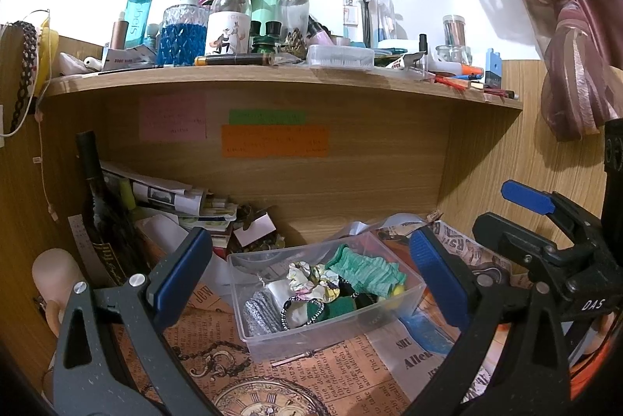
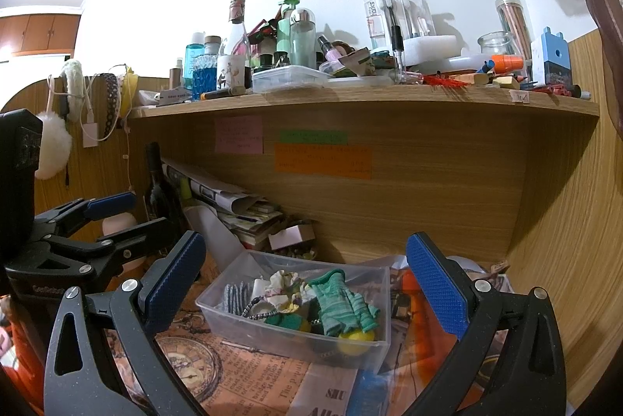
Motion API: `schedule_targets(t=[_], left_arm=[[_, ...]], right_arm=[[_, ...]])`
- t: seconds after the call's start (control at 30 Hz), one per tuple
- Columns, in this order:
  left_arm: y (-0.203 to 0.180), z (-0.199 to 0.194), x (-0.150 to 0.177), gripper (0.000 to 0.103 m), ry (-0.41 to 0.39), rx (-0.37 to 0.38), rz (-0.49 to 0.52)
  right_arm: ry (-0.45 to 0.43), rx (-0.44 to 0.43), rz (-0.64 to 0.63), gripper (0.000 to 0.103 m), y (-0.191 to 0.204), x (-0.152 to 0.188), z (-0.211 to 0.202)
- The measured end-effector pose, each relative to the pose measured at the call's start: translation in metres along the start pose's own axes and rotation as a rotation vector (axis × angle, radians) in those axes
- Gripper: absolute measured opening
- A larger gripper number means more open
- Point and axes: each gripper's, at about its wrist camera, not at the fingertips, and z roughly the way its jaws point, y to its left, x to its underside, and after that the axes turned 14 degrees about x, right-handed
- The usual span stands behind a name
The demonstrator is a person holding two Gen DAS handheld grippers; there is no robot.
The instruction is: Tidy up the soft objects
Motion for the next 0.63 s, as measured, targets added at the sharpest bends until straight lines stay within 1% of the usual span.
schedule_targets(t=[0.63], left_arm=[[0.0019, 0.0042, 0.0047, 0.103, 0.015, 0.013, -0.008]], right_arm=[[0.027, -0.007, 0.001, 0.103, -0.0026, 0.0055, 0.0090]])
